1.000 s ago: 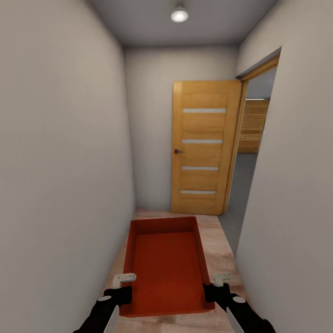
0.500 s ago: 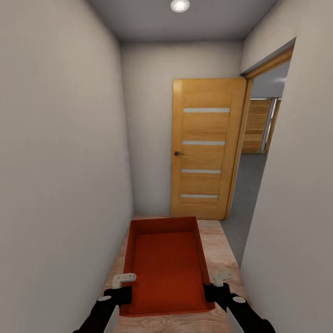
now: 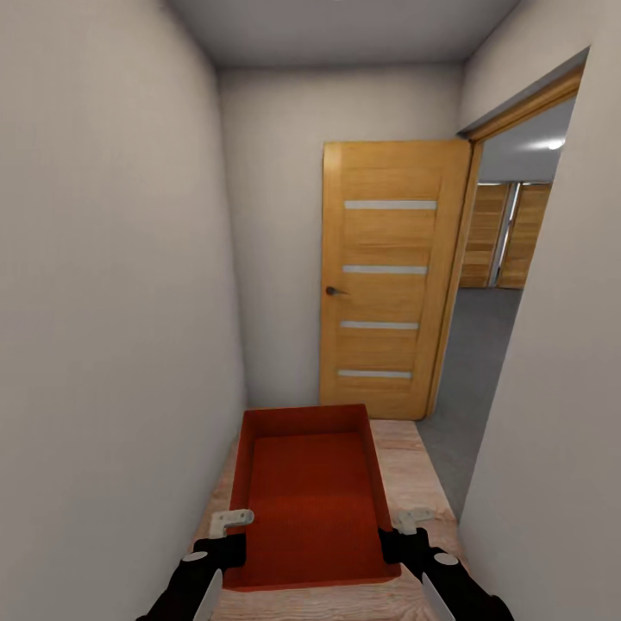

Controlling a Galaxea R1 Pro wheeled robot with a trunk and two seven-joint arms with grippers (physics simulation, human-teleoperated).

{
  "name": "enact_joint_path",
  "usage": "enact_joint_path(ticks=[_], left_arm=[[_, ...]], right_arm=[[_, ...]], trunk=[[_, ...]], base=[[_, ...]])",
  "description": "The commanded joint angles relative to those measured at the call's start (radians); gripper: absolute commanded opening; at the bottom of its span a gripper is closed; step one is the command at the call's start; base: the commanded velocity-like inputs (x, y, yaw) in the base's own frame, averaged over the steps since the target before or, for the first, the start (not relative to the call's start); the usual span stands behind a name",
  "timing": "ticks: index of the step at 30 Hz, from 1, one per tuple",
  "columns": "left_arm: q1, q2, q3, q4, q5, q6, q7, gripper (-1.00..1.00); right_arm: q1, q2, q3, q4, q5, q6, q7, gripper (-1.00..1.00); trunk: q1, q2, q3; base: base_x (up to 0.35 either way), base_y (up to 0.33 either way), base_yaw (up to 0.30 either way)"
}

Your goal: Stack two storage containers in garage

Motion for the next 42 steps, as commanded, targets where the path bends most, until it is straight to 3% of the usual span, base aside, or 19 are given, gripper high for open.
enact_joint_path(ticks=[1,24,42], left_arm=[[0.001,0.000,-0.003,0.000,-0.015,0.008,0.032,-1.00],[0.001,0.000,-0.003,0.020,-0.017,0.007,0.032,-1.00],[0.001,0.000,-0.004,0.020,-0.017,0.007,0.032,-1.00]], right_arm=[[-0.001,0.006,-0.007,-0.009,-0.014,0.004,0.047,-1.00],[-0.001,0.006,-0.007,-0.010,-0.013,0.004,0.048,-1.00],[-0.001,0.006,-0.007,-0.009,-0.012,0.004,0.049,-1.00]], trunk=[[0.001,-0.001,0.000],[0.001,-0.001,0.000],[0.001,-0.001,0.000]], base=[[0.328,0.000,0.000],[0.328,-0.001,0.000],[0.328,-0.100,0.000]])
